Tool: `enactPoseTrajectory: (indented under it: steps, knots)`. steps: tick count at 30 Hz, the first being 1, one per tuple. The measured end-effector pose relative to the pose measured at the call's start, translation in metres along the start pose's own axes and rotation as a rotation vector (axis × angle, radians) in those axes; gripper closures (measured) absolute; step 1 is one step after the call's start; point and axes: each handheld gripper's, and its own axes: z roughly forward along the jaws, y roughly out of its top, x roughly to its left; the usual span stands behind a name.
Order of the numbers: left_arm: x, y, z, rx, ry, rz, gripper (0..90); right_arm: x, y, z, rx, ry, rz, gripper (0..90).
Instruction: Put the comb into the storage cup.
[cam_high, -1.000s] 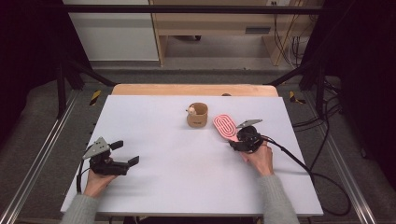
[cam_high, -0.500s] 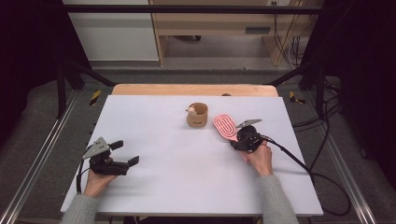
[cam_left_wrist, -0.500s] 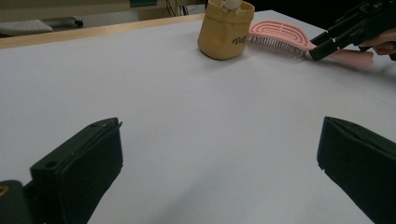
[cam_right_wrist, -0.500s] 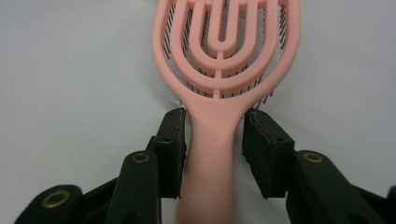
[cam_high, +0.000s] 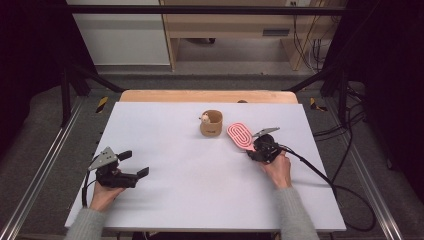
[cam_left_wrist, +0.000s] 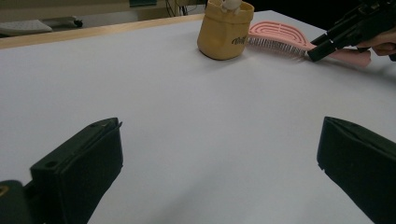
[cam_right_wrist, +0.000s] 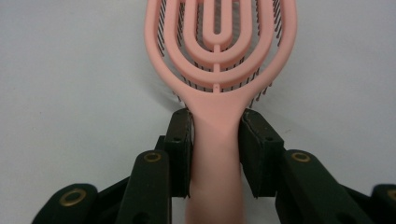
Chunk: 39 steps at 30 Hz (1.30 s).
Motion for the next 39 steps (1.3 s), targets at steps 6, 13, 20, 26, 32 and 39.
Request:
enactPoseTrajectory:
  steps: [6,13,20,26,32,39]
  knots:
    - [0.0001,-0.0001,0.0002,0.0,0.0,-0.001,0.1,0.0002,0.0,0.0002,0.006,0.0,0.012,67.9]
    - [0.0002,-0.0001,0.0002,-0.001,-0.001,-0.001,0.1,0.0007,-0.0003,0.0003,0.01,0.001,0.014,68.8]
    - [0.0001,0.0,0.0001,-0.001,-0.001,-0.002,0.1,0.0012,-0.0009,0.0004,0.005,-0.008,0.007,69.2]
    - [0.0002,0.0,0.0002,-0.001,-0.002,-0.001,0.1,0.0013,-0.0008,0.0001,0.006,-0.005,0.018,69.5]
    - [0.0001,-0.0001,0.0004,0.0,-0.002,-0.002,0.1,0.0012,-0.0007,-0.0007,0.005,-0.003,0.021,69.5]
    - [0.0002,0.0001,0.0,-0.001,-0.001,-0.002,0.1,0.0008,0.0002,-0.0065,-0.016,0.003,0.03,69.6]
